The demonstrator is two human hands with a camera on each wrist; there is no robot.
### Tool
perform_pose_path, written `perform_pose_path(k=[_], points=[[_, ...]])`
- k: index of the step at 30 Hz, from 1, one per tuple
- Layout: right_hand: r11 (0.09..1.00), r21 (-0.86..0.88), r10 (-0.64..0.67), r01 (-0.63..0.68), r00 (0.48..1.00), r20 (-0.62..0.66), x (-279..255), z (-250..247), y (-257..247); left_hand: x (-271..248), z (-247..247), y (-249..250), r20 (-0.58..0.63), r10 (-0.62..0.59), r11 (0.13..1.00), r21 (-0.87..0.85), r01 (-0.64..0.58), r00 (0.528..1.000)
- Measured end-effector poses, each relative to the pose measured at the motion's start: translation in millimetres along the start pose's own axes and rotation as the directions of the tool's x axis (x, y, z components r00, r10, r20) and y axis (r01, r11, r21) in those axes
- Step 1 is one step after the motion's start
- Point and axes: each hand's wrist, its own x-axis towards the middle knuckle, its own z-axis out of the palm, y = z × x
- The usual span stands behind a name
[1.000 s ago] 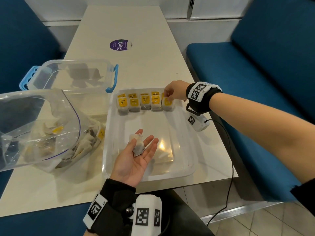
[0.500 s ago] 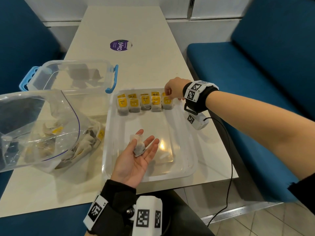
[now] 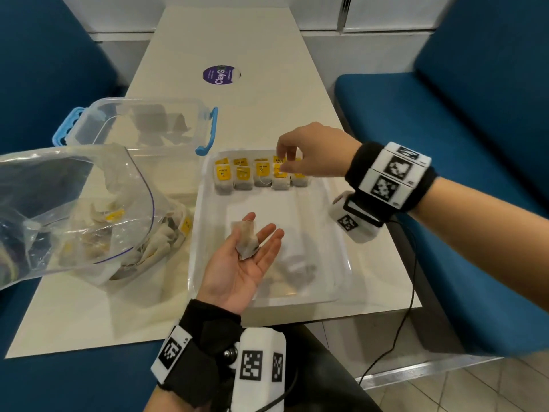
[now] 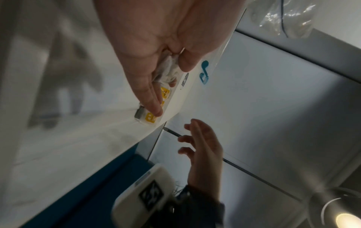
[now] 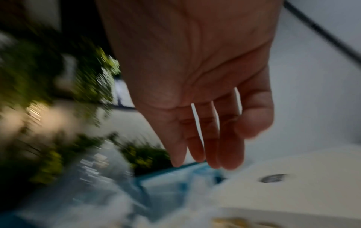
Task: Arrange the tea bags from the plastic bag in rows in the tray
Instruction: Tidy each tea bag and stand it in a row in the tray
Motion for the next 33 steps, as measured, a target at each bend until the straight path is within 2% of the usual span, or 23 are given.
perform_pose_path(k=[4, 9, 16, 24, 28, 33], points=[[0.969, 0.105, -0.229, 0.224, 0.973, 0.038, -36, -3, -50, -8, 8, 6, 0.072, -0.017, 0.998, -0.063, 0.021, 0.997], [0.942, 0.112, -0.327, 0.315, 0.939, 0.105, -37, 13, -71, -20, 13, 7, 0.128, 0.007, 0.999, -0.031, -0.003, 0.992], [0.948, 0.142, -0.297, 0.285, 0.952, 0.076, -27, 17, -84, -27, 11, 16, 0.103, 0.056, 0.998, -0.001, -0.056, 0.993], [0.873, 0.458, -0.243, 0.167, 0.963, 0.112, -30, 21, -89, -27, -6, 25, 0.008, 0.146, 0.988, 0.042, -0.146, 0.989], [0.842, 0.518, -0.227, 0.153, 0.97, 0.083, -29, 23, -93, -33, -18, 27, 0.039, 0.22, 0.961, 0.165, -0.223, 0.975], [0.822, 0.551, -0.163, 0.146, 0.986, -0.018, -18, 18, -92, -62, -45, 36, 0.052, 0.231, 0.925, 0.297, -0.236, 0.972]])
